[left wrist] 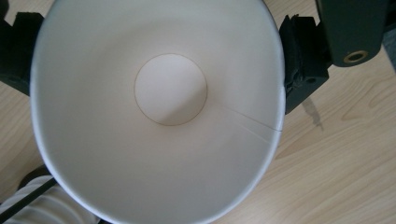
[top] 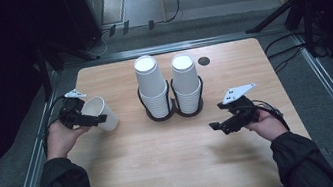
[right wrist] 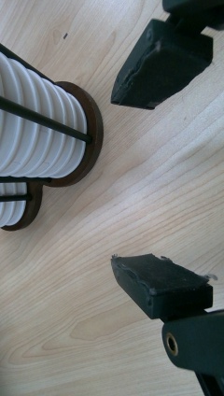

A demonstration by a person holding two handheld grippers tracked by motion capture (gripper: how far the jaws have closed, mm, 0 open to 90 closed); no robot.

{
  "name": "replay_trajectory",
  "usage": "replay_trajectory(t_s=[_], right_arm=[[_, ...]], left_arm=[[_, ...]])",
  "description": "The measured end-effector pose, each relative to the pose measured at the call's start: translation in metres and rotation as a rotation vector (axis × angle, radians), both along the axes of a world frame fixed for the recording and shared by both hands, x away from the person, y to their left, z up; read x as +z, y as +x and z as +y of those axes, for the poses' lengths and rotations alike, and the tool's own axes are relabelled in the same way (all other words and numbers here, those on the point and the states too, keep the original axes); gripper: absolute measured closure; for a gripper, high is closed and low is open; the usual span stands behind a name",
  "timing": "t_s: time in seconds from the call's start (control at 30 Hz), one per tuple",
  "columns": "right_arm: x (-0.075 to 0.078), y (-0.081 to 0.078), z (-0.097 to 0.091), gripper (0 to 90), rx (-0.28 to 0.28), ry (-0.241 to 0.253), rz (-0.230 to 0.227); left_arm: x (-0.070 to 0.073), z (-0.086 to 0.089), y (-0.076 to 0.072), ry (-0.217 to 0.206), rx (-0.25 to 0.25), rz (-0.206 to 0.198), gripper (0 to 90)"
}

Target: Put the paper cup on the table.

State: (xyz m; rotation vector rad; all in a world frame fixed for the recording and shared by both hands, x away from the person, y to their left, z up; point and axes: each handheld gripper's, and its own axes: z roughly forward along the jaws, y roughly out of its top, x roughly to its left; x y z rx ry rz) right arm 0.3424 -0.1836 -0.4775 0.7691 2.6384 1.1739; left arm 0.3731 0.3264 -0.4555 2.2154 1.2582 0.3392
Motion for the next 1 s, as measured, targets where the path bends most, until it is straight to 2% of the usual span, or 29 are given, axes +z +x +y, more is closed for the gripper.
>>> replay_trajectory(t_s=[0.27, 0.57, 0.77, 0.83, 0.9, 1.0], right_arm=[[-0.0003, 0.0005, -0.0003, 18.1, 0.001, -0.001, 0.004], [-0.0006, 0.0008, -0.0006, 18.1, 0.003, -0.004, 0.003], [-0.0005, 0.001, -0.0013, 18.1, 0.002, -0.002, 0.003], [-0.0003, 0.0009, -0.0015, 18.1, 0.003, 0.0, 0.004], [-0.0005, 0.0011, -0.0018, 18.1, 0.004, -0.001, 0.001], [-0.0005, 0.0013, -0.002, 18.1, 0.0, -0.001, 0.004]], left_arm=[[-0.0028, 0.0053, -0.0004, 0.02, 0.046, 0.001, 11.0], [-0.007, 0.0017, 0.0017, 0.044, 0.03, 0.01, 9.9], [-0.0073, 0.0017, 0.0021, 0.036, 0.028, 0.016, 8.9], [-0.0076, 0.0016, 0.0026, 0.023, 0.034, 0.021, 8.0], [-0.0077, 0.0013, 0.002, 0.002, 0.02, 0.017, 7.8], [-0.0078, 0.0005, 0.0017, 0.007, 0.024, 0.02, 7.3]])
